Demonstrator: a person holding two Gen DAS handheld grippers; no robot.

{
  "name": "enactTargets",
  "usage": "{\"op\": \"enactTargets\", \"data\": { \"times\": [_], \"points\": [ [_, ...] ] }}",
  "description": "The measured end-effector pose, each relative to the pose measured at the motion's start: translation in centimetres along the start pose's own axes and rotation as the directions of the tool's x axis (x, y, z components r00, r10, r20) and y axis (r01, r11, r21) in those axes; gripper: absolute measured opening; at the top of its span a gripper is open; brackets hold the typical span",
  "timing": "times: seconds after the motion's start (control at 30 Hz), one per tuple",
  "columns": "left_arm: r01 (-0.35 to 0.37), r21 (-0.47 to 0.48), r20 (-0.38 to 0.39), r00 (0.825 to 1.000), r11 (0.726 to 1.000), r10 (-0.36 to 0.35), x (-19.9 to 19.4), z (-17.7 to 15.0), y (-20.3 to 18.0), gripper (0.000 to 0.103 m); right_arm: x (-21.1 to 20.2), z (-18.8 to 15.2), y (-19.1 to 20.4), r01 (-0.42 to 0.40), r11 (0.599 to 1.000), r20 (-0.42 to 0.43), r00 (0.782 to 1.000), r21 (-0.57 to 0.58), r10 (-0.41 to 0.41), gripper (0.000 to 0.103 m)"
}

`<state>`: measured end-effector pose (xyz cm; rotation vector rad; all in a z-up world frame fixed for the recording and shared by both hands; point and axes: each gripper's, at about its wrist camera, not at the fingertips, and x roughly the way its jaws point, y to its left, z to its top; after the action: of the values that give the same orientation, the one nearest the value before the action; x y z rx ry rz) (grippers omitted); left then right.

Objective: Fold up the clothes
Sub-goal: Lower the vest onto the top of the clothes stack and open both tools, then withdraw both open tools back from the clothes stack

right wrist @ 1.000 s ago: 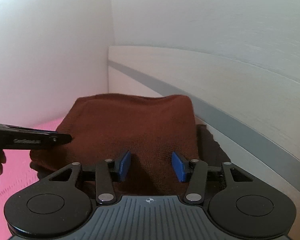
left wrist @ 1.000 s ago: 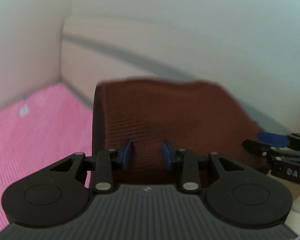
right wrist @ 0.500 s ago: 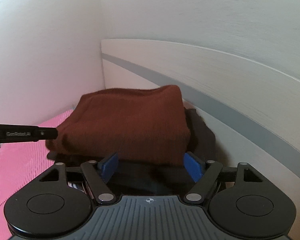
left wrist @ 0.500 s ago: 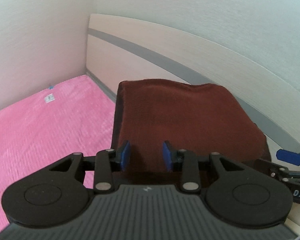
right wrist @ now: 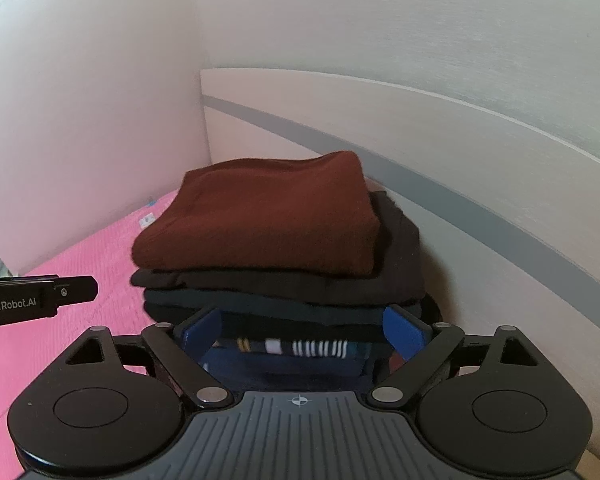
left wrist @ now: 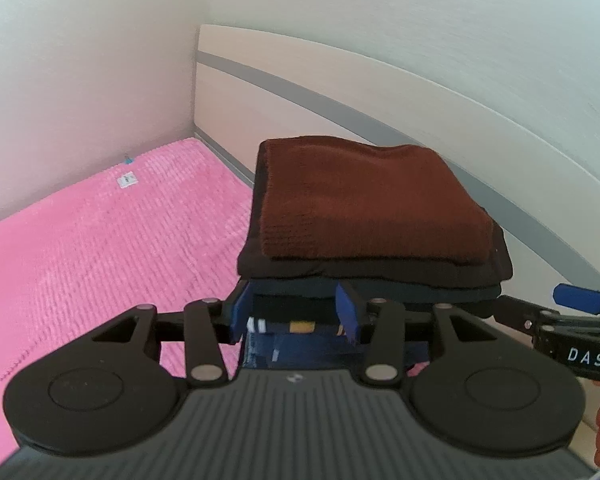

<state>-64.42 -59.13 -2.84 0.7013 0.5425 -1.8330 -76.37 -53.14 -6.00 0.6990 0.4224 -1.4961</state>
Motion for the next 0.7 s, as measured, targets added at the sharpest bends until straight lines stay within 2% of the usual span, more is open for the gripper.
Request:
{"op": "enactTargets", "data": {
  "times": [0.17,0.3,0.63,0.7],
  "points": [
    [-0.018,0.018,0.015,1.000,1.000,0.018,-2.2,-0.9,-0.2,0.046,-1.5,-0.8,0.5,-0.011,1.000,-0.002,1.000,0.001,0.011,0.091],
    [-0.027,0.031,0.028,0.999,0.999,0.026,-3.8,-1.8,-0.5,0.054,-2.5,-1.4,0.5,-0.010,1.000,-0.005,1.000,0.008,0.010,0.091],
    [-0.025,0.059,0.049,0.999,0.998,0.022,-6.0,-3.8,-1.2,0.058,-4.4,-3.2,0.4,0.025,1.000,-0.031,0.999,0.014,-0.025,0.091],
    [-0.027,0.059,0.049,0.998,0.998,0.024,-6.3,-4.2,-1.2,0.058,-4.8,-3.6,0.4,0.030,0.999,-0.036,0.999,0.017,-0.029,0.094]
  ]
}}
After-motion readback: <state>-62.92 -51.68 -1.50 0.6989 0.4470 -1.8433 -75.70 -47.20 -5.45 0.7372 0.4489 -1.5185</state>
